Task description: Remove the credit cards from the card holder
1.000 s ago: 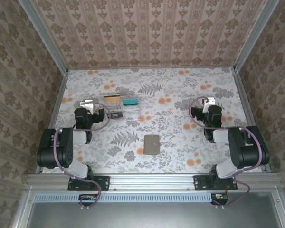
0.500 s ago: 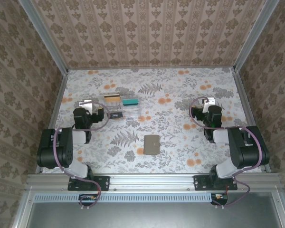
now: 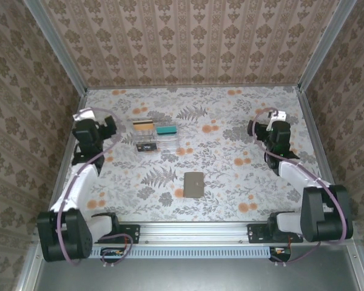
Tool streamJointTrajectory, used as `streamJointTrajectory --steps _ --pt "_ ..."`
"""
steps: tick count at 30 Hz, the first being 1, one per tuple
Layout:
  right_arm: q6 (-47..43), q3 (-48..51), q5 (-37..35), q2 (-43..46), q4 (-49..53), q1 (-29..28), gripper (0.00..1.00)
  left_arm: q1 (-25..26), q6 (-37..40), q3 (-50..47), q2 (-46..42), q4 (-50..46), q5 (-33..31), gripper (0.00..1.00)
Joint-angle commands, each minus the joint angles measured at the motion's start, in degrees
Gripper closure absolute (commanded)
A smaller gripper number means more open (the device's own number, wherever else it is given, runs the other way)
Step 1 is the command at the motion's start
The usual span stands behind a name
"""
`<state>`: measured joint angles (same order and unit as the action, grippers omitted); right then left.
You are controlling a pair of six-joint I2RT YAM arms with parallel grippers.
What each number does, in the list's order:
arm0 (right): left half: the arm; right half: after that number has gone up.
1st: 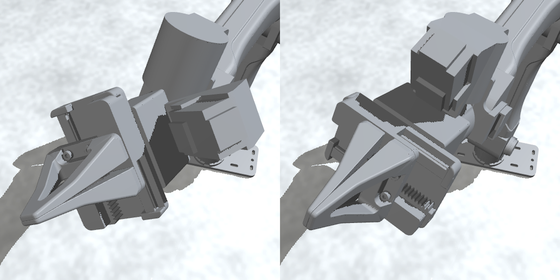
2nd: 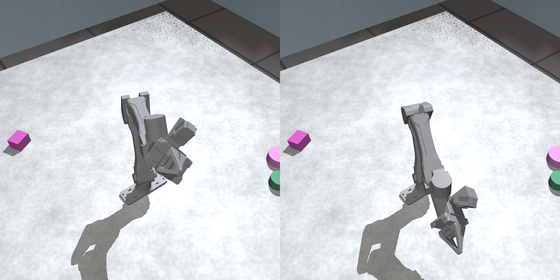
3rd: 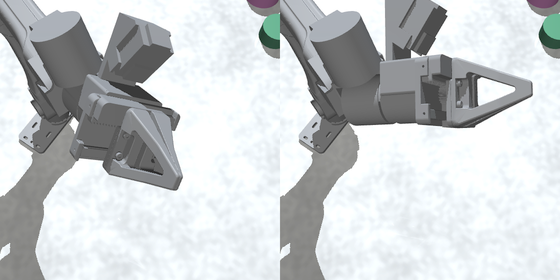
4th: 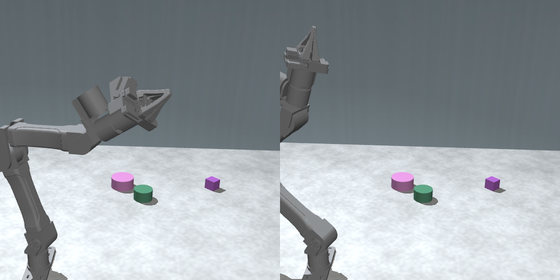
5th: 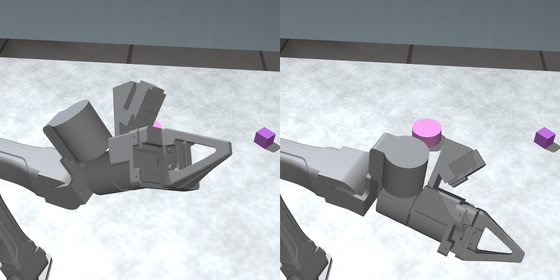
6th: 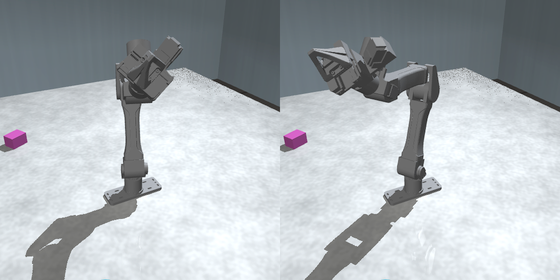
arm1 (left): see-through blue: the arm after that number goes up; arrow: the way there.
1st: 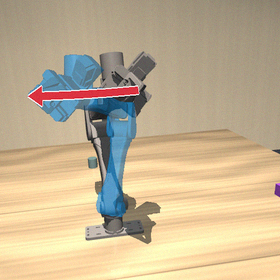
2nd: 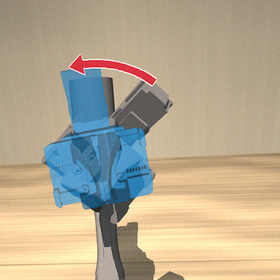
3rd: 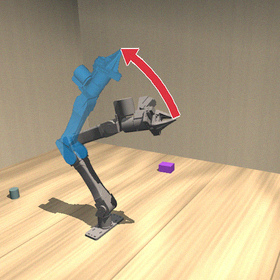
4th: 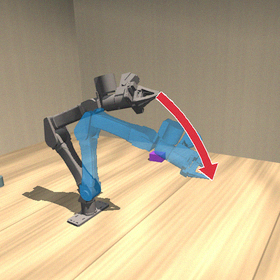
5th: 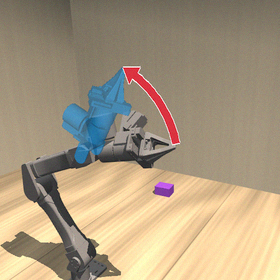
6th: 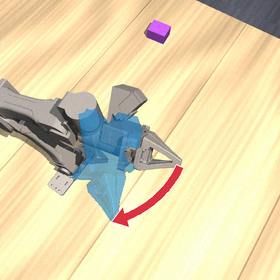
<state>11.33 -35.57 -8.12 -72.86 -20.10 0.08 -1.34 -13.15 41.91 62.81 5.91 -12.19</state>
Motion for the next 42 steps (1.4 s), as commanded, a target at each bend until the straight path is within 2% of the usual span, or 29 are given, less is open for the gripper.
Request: streamJointTrajectory --steps 1,4,7,10,16,18,21,23,28,33,37,42 --pt "13.7 -8.2 -4.7 1.0 23.3 0.3 0.00 -0.9 -10.6 3.5 -4.3 -22.1 -3.6 0.00" --pt "15.3 -13.7 1.6 -1.4 31.2 0.3 0.00 -1.0 -12.6 3.3 -7.5 -26.4 2.9 0.00" --pt "18.0 -13.1 4.7 -0.4 30.8 -0.8 0.00 0.0 -15.3 3.3 -9.4 -30.6 9.3 0.00" --pt "16.6 -11.6 3.2 2.9 29.0 -5.2 0.00 4.2 -17.4 2.4 -10.5 -32.9 11.0 0.00" --pt "16.6 -12.8 -0.3 5.6 36.1 -17.2 0.00 18.5 -23.5 -1.0 -10.7 -35.3 8.9 0.00" --pt "16.3 -12.9 -1.7 6.1 38.6 -22.8 0.00 23.4 -26.6 -2.7 -10.4 -34.8 7.7 0.00" --pt "18.0 -12.9 -6.5 6.2 41.8 -31.7 0.00 29.5 -30.3 -4.6 -9.3 -34.5 7.2 0.00" --pt "19.9 -13.5 -9.4 5.2 45.0 -37.2 0.01 31.4 -31.9 -5.5 -8.6 -34.7 7.5 0.00" --pt "24.8 -15.8 -13.3 -1.1 49.4 -50.5 0.22 34.5 -32.7 -8.9 -10.0 -31.6 8.2 0.01" --pt "27.1 -20.7 -13.6 -11.6 54.2 -59.3 0.44 34.9 -32.6 -9.0 -10.7 -32.3 7.7 0.01" --pt "28.4 -23.0 -13.7 -17.6 55.5 -61.5 0.58 35.1 -32.9 -9.6 -11.4 -32.4 7.5 0.00" --pt "28.0 -25.0 -12.2 -21.6 55.4 -61.6 0.60 35.3 -33.3 -10.3 -13.0 -33.2 7.1 0.00"
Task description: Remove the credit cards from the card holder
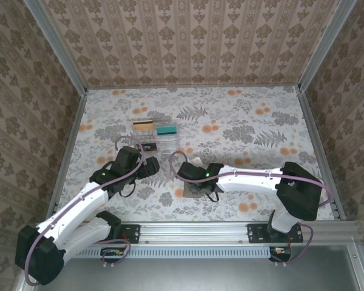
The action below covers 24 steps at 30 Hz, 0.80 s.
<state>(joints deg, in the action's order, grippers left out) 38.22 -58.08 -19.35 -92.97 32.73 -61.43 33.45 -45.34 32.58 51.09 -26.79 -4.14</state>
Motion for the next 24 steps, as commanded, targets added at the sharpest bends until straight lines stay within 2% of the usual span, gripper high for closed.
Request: streamJointTrajectory --steps 1,15,17,21,24 --pt "1.2 -2.6 -0.7 -2.0 2.6 -0.1 0.59 0.5 -1.2 -1.0 -1.4 -0.8 -1.0 0.00" --pt "0.9 -3.4 -0.1 -8.6 1.6 -0.1 0.52 1.0 -1.8 -1.6 -2.9 -1.0 0.5 0.00" --pt "0.7 -3.3 -0.6 -8.7 1.2 -0.1 0.56 1.3 -1.7 -1.4 -2.8 -0.5 1.3 0.00" --pt "0.0 -2.9 -0.9 -8.7 0.5 0.0 0.71 2.5 -1.5 -0.7 -1.9 0.7 2.8 0.00" --pt "-0.1 -2.6 -0.7 -8.2 0.1 0.0 0.89 3.7 -1.9 0.0 -0.5 1.5 3.6 0.00"
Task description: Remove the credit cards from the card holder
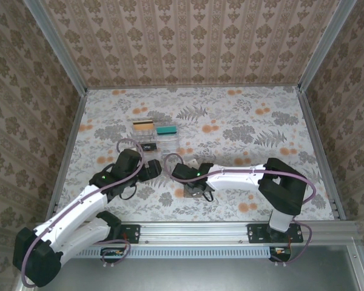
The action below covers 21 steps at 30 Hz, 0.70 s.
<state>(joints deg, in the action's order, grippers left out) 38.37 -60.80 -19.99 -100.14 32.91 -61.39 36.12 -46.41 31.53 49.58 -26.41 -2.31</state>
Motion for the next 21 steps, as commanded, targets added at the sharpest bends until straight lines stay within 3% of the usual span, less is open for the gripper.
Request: streamJointTrajectory --steps 1,4,9,12,17,19,21 --pt "-0.1 0.2 -0.1 -0.8 -0.2 0.0 0.91 1.4 -1.0 1.2 1.4 1.5 2.0 0.00" --pt "0.1 0.8 -0.5 0.3 -0.6 -0.1 0.99 2.7 -1.7 1.5 2.8 3.2 2.8 0.00" --pt "0.0 1.0 0.3 2.2 -1.4 0.0 1.00 3.6 -4.0 1.7 5.2 6.9 6.4 0.08" --pt "-0.6 1.1 0.7 3.5 -2.6 -0.1 1.00 3.6 -6.0 1.7 7.2 9.8 9.2 0.33" --pt "-3.2 2.2 1.0 5.3 -7.6 0.0 1.00 3.6 -10.1 1.4 11.5 15.1 13.2 0.89" --pt "-4.2 2.1 1.3 5.2 -8.7 0.0 1.00 3.6 -12.2 0.8 13.1 18.4 14.7 1.00" --pt "-4.9 2.1 1.7 4.9 -9.9 -0.1 1.00 3.6 -14.2 0.1 15.4 23.3 16.7 1.00"
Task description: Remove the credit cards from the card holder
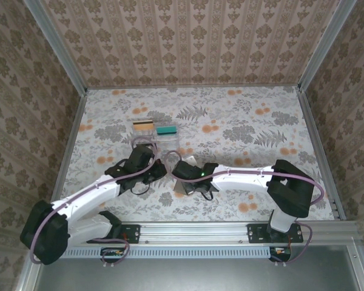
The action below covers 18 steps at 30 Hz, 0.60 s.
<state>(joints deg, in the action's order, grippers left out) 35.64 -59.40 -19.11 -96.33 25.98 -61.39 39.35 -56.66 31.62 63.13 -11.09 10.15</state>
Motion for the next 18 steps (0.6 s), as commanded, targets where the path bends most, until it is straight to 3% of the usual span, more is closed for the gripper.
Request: streamJointTrajectory --steps 1,8,13,18 --pt "-2.2 0.9 0.8 1.0 -3.6 -0.1 1.00 0.4 -4.7 -0.1 3.0 9.6 5.1 1.00" --pt "-1.6 1.8 0.8 2.6 -6.3 0.2 1.00 1.3 -5.8 2.2 11.2 13.5 7.6 1.00" --pt "-1.0 4.1 2.7 7.2 -9.1 0.8 1.00 1.4 -3.8 3.9 11.5 9.4 5.9 1.00" --pt "-1.4 5.2 6.1 12.5 -11.9 1.2 1.00 -0.1 -1.6 5.0 4.4 -0.3 -0.8 0.68"
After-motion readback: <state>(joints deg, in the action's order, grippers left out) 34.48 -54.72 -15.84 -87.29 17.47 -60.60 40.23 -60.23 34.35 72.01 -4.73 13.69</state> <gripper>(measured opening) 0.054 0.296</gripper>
